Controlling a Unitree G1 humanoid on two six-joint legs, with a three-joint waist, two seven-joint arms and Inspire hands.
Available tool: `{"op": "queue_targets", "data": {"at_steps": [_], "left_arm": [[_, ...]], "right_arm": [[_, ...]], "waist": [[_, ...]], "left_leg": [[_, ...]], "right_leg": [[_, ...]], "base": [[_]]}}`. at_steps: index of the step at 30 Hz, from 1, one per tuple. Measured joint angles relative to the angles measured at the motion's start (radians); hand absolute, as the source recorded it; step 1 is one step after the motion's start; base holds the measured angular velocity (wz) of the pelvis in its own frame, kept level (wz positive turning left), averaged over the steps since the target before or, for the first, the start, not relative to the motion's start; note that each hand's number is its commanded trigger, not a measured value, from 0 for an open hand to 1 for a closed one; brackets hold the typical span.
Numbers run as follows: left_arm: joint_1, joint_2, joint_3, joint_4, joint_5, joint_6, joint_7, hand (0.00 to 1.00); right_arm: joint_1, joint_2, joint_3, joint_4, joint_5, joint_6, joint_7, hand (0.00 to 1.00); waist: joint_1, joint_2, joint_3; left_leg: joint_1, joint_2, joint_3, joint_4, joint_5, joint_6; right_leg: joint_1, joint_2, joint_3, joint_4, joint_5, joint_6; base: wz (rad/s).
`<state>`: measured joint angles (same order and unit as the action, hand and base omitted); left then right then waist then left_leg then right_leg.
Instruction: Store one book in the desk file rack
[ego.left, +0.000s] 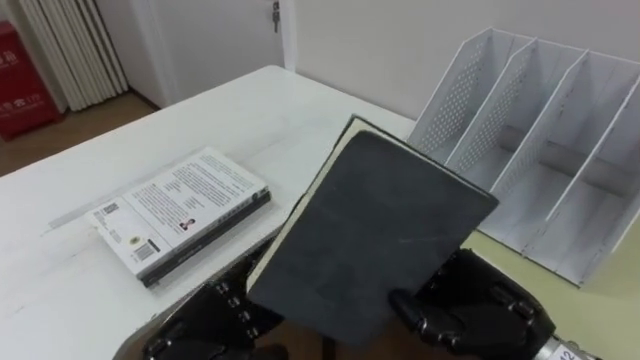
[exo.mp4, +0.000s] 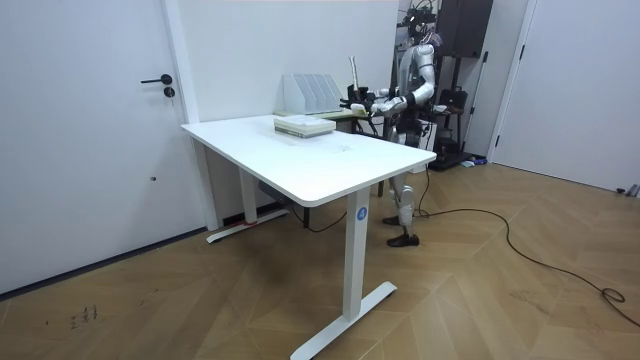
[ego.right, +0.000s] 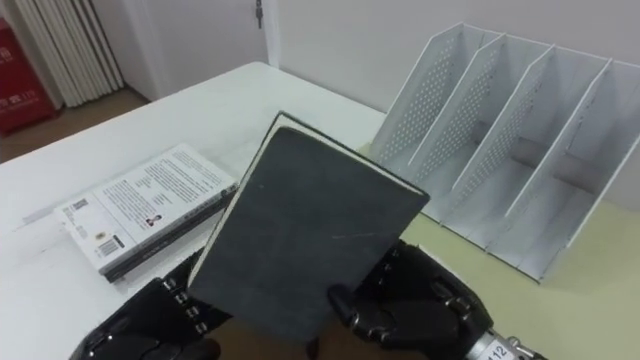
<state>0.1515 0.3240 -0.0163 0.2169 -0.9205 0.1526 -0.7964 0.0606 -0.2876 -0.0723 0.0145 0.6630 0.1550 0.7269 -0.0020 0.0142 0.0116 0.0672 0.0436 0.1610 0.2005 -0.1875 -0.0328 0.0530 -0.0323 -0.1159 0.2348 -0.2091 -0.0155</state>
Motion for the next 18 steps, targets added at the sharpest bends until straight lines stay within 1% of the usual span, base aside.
{"op": "queue_targets", "data": {"at_steps": [4,7,9,10,12,16,18], "left_arm": [[0.007,-0.003,-0.042,0.072,0.050,-0.001,0.002,0.00],[0.017,-0.004,-0.065,0.128,0.089,-0.001,0.012,0.00],[0.019,-0.007,-0.077,0.192,0.124,-0.003,0.031,0.00],[0.019,-0.008,-0.077,0.209,0.144,-0.003,0.035,0.00],[0.020,-0.010,-0.079,0.265,0.220,-0.002,0.051,0.00],[0.034,-0.027,-0.079,0.323,0.255,0.000,0.072,0.00],[0.040,-0.037,-0.078,0.338,0.309,0.000,0.078,0.00]], "right_arm": [[-0.041,0.003,0.000,-0.007,0.000,0.000,-0.028,1.00],[-0.061,0.004,-0.001,-0.032,0.002,-0.002,-0.058,1.00],[-0.060,0.010,-0.004,-0.034,0.004,-0.002,-0.071,1.00],[-0.060,0.009,-0.005,-0.034,0.003,-0.002,-0.074,1.00],[-0.063,0.009,-0.021,-0.035,0.005,-0.002,-0.095,1.00],[-0.070,0.009,-0.046,-0.035,0.005,-0.001,-0.144,1.00],[-0.091,0.009,-0.064,-0.036,0.003,-0.001,-0.180,1.00]], "waist": [[-0.019,0.001,0.0016],[-0.027,-0.006,0.0045],[-0.034,-0.012,0.0060],[-0.033,-0.014,0.0053],[-0.033,-0.015,0.0044],[-0.035,-0.015,0.0040],[-0.039,-0.017,0.0032]], "left_leg": [[0.012,-0.001,0.000,-0.008,0.000,0.000],[0.017,-0.001,0.000,-0.012,0.000,0.000],[0.029,-0.001,0.000,-0.012,0.000,0.000],[0.032,-0.001,0.001,-0.012,0.000,0.000],[0.030,-0.001,0.001,-0.011,0.000,0.000],[0.028,-0.001,0.001,-0.011,0.000,0.000],[0.026,-0.001,0.001,-0.011,0.000,0.000]], "right_leg": [[0.008,0.000,0.000,0.001,0.000,0.000],[0.016,0.001,-0.002,-0.008,-0.001,0.001],[0.033,0.000,-0.011,-0.016,0.000,0.001],[0.034,0.000,-0.011,-0.017,-0.001,0.001],[0.032,0.001,-0.012,-0.021,-0.001,0.001],[0.030,0.000,-0.014,-0.022,-0.001,0.001],[0.029,0.000,-0.015,-0.023,-0.001,0.001]], "base": [[-0.01],[0.02],[0.08],[0.04],[0.00],[0.00],[0.00]]}}
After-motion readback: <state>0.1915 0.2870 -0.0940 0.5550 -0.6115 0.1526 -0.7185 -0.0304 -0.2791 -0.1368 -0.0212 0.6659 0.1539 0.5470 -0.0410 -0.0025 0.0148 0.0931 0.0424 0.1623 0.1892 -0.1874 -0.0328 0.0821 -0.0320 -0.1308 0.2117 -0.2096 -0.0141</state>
